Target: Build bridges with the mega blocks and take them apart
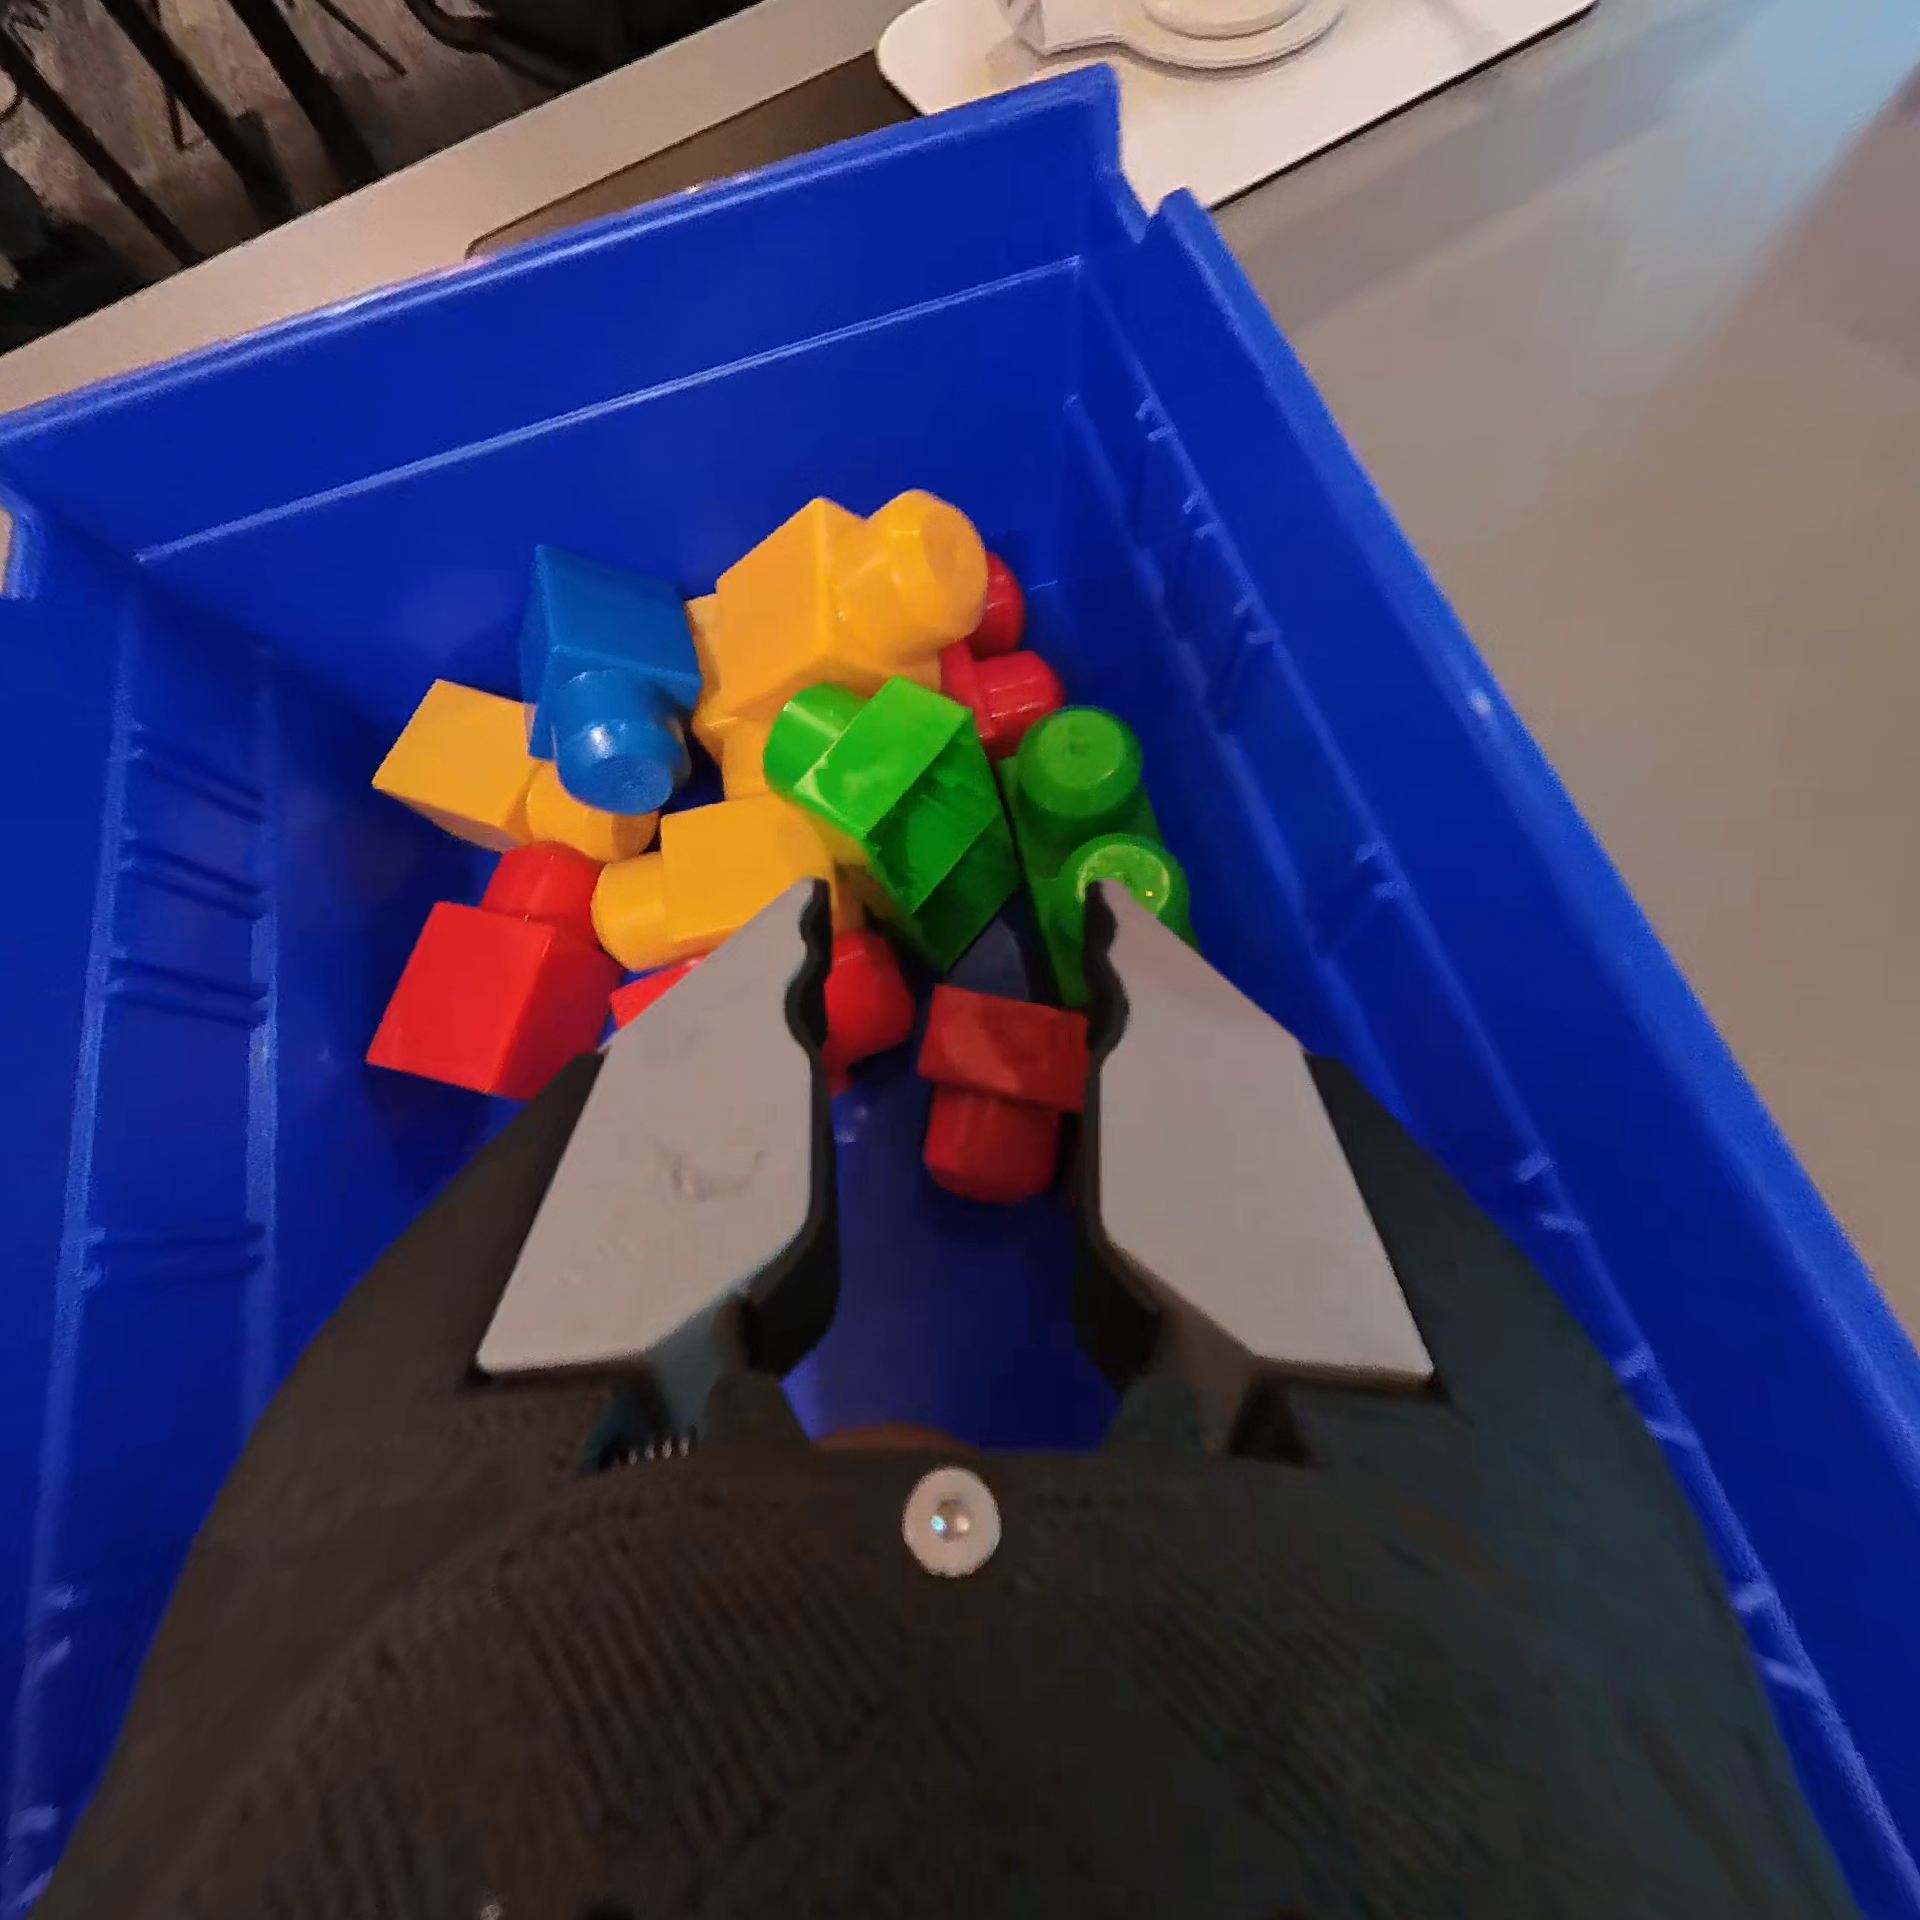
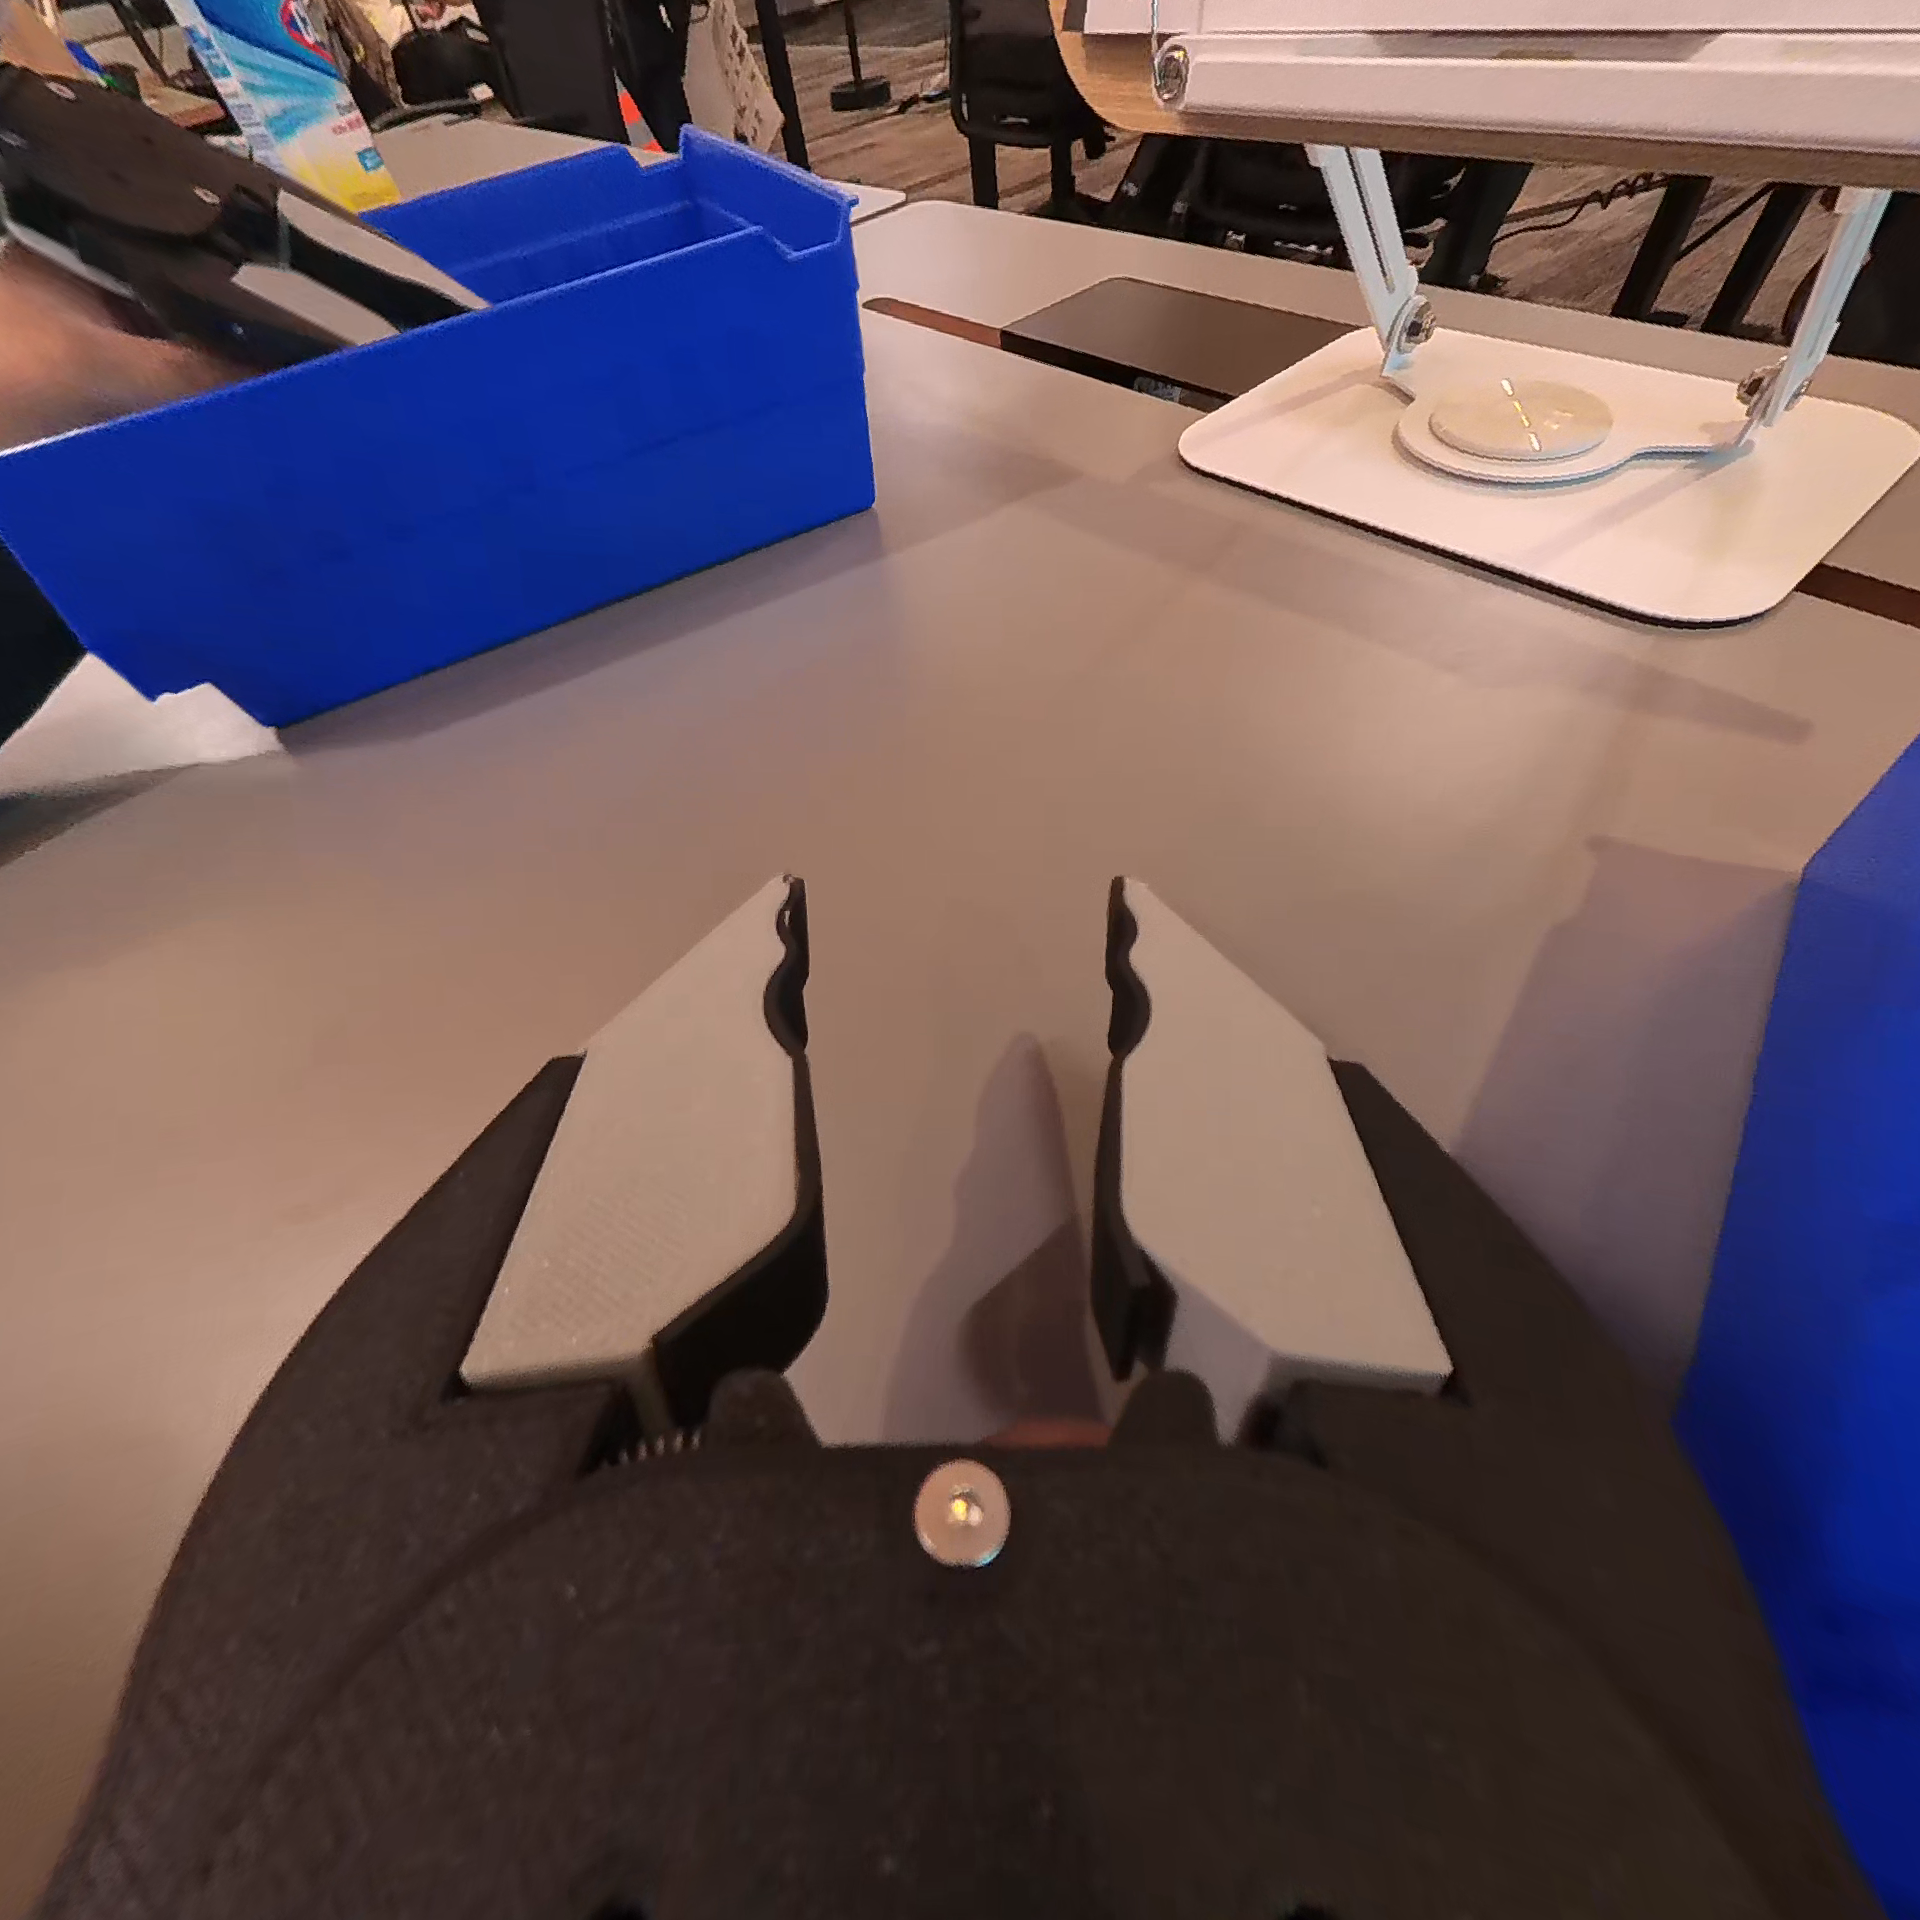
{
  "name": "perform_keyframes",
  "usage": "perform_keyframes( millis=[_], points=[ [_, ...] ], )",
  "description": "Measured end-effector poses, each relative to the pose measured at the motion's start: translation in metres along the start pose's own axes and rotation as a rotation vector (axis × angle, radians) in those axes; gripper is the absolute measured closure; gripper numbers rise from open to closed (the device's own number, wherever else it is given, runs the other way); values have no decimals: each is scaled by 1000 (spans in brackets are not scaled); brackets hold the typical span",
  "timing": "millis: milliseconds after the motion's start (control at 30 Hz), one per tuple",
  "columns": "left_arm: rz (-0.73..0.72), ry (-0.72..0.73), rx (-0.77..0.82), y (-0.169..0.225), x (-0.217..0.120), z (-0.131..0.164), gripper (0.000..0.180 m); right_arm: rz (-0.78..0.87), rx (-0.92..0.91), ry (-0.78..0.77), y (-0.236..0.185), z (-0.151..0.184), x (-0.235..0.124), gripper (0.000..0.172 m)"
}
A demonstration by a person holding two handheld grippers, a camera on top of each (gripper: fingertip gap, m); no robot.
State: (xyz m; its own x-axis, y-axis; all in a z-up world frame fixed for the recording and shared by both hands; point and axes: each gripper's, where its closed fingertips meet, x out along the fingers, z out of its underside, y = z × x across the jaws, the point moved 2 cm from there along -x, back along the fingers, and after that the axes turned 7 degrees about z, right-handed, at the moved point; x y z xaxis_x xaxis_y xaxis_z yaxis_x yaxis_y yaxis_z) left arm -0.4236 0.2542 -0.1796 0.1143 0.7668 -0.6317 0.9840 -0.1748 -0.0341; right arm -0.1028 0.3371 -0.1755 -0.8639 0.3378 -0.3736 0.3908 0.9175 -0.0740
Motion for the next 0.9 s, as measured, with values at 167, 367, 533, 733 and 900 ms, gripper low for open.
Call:
perform_keyframes(
  millis=[167, 367, 533, 733, 900],
  points=[
    [-272, -87, 20, -45, -15, 15, 157, 1, -1, -8, -1, 2, -1, 118],
    [6, -46, 100, -4, -14, 8, 149, -11, -3, -22, -3, 3, -1, 119],
    [94, -106, 504, 32, -20, 23, 167, -24, -16, -28, -8, 4, 0, 120],
    [87, -142, 548, 35, -25, 28, 171, -46, -34, -39, -16, 5, 2, 120],
    [67, -90, 414, 23, -32, 20, 127, -49, -35, -39, -16, 5, 2, 120]
  ],
)
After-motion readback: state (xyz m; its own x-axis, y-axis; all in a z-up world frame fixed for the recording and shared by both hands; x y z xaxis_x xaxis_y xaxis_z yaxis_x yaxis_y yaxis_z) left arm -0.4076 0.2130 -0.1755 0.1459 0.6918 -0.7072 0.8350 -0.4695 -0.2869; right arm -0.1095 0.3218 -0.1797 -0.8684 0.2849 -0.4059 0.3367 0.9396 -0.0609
